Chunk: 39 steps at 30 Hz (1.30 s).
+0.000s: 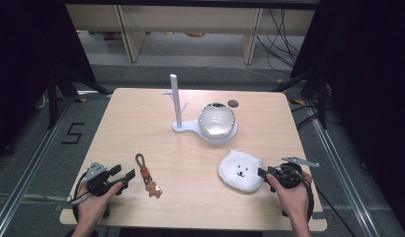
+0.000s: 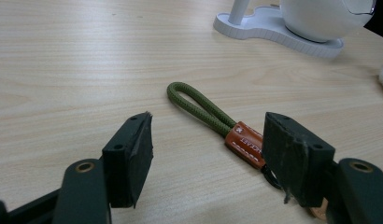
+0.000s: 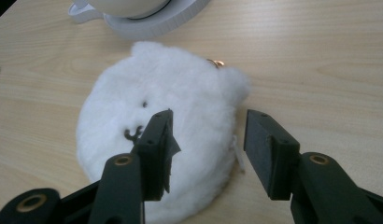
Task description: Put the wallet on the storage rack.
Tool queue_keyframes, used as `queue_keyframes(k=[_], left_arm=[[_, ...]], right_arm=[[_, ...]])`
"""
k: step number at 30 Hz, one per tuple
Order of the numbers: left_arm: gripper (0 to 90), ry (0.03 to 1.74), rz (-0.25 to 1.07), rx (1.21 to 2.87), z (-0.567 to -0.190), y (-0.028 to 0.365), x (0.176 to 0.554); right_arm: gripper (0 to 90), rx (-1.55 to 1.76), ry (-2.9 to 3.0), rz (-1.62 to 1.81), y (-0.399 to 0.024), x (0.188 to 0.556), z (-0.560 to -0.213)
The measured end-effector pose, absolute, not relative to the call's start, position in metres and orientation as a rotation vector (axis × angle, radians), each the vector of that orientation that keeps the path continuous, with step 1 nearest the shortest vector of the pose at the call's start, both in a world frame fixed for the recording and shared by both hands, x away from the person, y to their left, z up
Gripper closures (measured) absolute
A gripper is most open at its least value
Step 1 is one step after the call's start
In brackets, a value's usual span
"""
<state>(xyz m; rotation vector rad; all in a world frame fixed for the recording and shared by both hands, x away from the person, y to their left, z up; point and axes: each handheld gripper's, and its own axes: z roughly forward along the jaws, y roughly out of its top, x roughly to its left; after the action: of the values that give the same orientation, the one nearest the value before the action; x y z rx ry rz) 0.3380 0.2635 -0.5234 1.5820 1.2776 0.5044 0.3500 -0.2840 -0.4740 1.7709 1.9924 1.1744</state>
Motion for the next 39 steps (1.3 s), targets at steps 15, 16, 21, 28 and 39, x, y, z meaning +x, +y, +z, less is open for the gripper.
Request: queue_keyframes(k=[15, 16, 21, 28, 39], left_arm=[[33.3, 1.271, 0.524, 1.605, -0.52, 0.261, 0.337], [33.4, 1.26, 0.52, 1.6, -0.521, 0.261, 0.337], [33.5, 1.252, 0.52, 1.61, -0.52, 0.26, 0.336], [33.6, 1.241, 0.518, 1.644, -0.52, 0.257, 0.334], [33.6, 1.227, 0.514, 1.645, -0.52, 0.254, 0.333]], right_arm=[[63.5, 1.763, 2.162, 1.07, -0.282, 0.353, -0.462], [63.5, 1.741, 2.166, 1.058, -0.282, 0.355, -0.463], [62.8, 1.765, 2.197, 0.992, -0.281, 0.359, -0.461], [58.8, 1.742, 2.296, 0.891, -0.282, 0.378, -0.452], [40.2, 1.754, 2.493, 0.567, -0.274, 0.42, -0.45]])
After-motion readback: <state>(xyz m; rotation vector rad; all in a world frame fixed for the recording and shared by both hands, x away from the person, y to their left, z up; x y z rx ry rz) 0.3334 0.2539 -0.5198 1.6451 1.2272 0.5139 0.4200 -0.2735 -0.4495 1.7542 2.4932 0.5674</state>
